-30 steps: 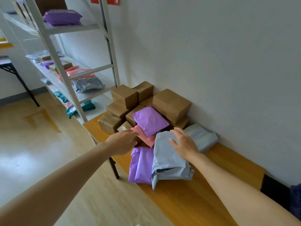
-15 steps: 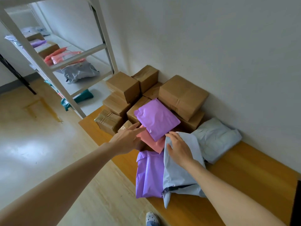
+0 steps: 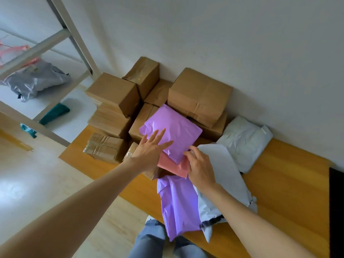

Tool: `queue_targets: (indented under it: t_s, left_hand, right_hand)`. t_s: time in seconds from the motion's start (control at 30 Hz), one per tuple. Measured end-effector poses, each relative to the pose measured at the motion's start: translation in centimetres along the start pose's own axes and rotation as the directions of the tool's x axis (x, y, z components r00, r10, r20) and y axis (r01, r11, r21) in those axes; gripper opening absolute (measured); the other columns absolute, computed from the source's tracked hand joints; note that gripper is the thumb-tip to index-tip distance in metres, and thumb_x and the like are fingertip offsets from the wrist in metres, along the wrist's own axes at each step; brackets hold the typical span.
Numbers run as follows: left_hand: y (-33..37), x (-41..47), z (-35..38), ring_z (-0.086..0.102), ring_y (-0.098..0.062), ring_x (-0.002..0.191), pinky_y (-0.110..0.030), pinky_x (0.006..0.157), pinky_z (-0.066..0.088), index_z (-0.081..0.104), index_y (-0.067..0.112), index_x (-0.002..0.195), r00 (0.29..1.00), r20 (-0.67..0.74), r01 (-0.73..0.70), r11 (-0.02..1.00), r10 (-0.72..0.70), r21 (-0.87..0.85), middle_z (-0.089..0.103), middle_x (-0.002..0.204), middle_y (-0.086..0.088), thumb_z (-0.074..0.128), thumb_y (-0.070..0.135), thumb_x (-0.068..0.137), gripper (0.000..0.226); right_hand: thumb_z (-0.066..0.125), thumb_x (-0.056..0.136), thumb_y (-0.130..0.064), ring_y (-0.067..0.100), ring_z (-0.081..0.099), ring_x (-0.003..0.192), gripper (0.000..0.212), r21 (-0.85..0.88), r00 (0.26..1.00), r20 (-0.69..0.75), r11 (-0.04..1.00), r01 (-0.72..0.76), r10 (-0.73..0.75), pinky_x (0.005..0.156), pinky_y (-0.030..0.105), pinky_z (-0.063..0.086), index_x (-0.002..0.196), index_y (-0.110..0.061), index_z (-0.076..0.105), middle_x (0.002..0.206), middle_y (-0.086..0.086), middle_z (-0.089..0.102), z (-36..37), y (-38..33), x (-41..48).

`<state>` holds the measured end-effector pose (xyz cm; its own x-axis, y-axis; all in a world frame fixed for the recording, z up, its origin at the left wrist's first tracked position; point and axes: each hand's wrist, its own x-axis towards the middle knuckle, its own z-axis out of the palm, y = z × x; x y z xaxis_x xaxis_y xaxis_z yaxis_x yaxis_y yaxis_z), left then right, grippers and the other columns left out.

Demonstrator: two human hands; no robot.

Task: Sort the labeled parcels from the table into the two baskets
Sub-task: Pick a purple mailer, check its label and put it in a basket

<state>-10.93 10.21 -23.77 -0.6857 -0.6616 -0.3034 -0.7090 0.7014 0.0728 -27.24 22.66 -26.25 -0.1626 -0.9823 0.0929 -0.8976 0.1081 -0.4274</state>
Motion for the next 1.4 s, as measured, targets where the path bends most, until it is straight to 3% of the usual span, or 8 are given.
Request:
queue_targets:
  t_s: [0.2,0.4,0.53,0.73,0.93,1.07,1.2,1.4]
  left_hand:
    - [-2.4,2.0,-0.2,-0.007,-0.02,0.148,-0.047,0.119,0.006,0.007,0.044,0.15,0.993,0.027,-0.113,0.993,0.112,0.025,-0.013,0.161,0.004,0.036,0.012,0.097,0.069]
    - [-3.5,2.9,0.0,0.003,-0.017,0.148,-0.041,0.119,0.008,0.013,0.041,0.15,0.986,0.001,-0.164,0.986,0.164,-0.026,-0.002,0.161,0.007,0.036,0.018,0.098,0.062]
    - [-4.3,2.9,-0.1,0.005,-0.018,0.148,-0.042,0.119,0.009,0.019,0.039,0.15,0.983,-0.011,-0.182,0.981,0.182,-0.067,0.001,0.161,0.006,0.04,0.014,0.094,0.065]
    - [-5.6,2.8,-0.8,0.018,-0.018,0.146,-0.04,0.118,0.016,0.034,0.033,0.147,0.973,-0.135,-0.21,0.96,0.187,-0.188,0.02,0.159,0.007,0.048,0.01,0.088,0.066]
    - [-6.2,3.6,-3.8,0.056,-0.029,0.118,-0.038,0.092,0.045,0.064,0.014,0.123,0.894,-0.442,-0.236,0.914,0.072,-0.33,0.064,0.125,-0.006,0.059,0.01,0.088,0.036]
    - [-6.0,3.7,-6.6,0.062,-0.031,0.098,-0.038,0.073,0.049,0.069,0.011,0.11,0.825,-0.565,-0.261,0.887,0.001,-0.38,0.071,0.104,-0.006,0.058,0.008,0.089,0.024]
    - [-6.3,3.4,-9.3,0.059,-0.024,0.068,-0.035,0.055,0.042,0.06,0.02,0.084,0.824,-0.557,-0.271,0.791,-0.103,-0.548,0.059,0.068,0.006,0.056,0.016,0.092,0.009]
    - [-6.8,3.2,-12.7,0.051,-0.02,0.069,-0.032,0.066,0.043,0.06,-0.001,0.088,0.915,-0.388,-0.267,0.558,-0.108,-0.786,0.06,0.072,-0.01,0.058,0.015,0.09,0.016]
  right_hand:
    - [0.086,0.056,-0.005,0.028,0.069,0.091,0.042,-0.216,0.999,-0.043,0.976,0.016,-0.026,0.076,0.033,0.057,0.096,-0.008,0.074,0.112,0.017,0.067,1.0,-1.8,1.5]
    - [0.084,0.063,-0.008,0.024,0.069,0.085,0.032,-0.313,0.985,-0.12,0.947,0.079,-0.122,0.078,0.031,0.056,0.093,-0.013,0.074,0.109,0.014,0.069,2.1,-2.3,2.6]
    - [0.082,0.062,-0.006,0.025,0.069,0.083,0.022,-0.282,0.977,-0.183,0.958,0.051,-0.106,0.076,0.032,0.056,0.082,-0.01,0.072,0.105,0.015,0.069,2.1,-2.8,2.8]
    - [0.074,0.074,0.002,0.035,0.067,0.094,0.021,-0.057,0.976,-0.219,0.998,0.005,-0.017,0.079,0.04,0.055,0.094,-0.002,0.071,0.113,0.019,0.065,0.6,-4.7,3.5]
    - [0.062,0.088,-0.006,0.038,0.064,0.096,0.018,0.026,0.929,-0.369,0.999,-0.027,0.035,0.081,0.042,0.054,0.104,-0.003,0.069,0.122,0.018,0.061,-2.9,-7.2,6.4]
    - [0.06,0.092,-0.01,0.033,0.059,0.115,0.028,0.054,0.888,-0.458,0.998,-0.024,0.046,0.091,0.043,0.053,0.119,-0.002,0.063,0.13,0.015,0.057,-4.7,-8.2,8.0]
    - [0.062,0.092,-0.013,0.028,0.044,0.133,0.047,0.042,0.848,-0.525,0.997,-0.062,0.075,0.096,0.029,0.045,0.136,-0.005,0.048,0.15,0.013,0.037,-5.7,-8.5,8.6]
    - [0.067,0.088,-0.017,0.02,0.035,0.136,0.061,0.21,0.81,-0.543,0.97,-0.127,0.223,0.096,0.018,0.032,0.141,-0.01,0.039,0.151,0.009,0.032,-6.5,-8.4,9.0]
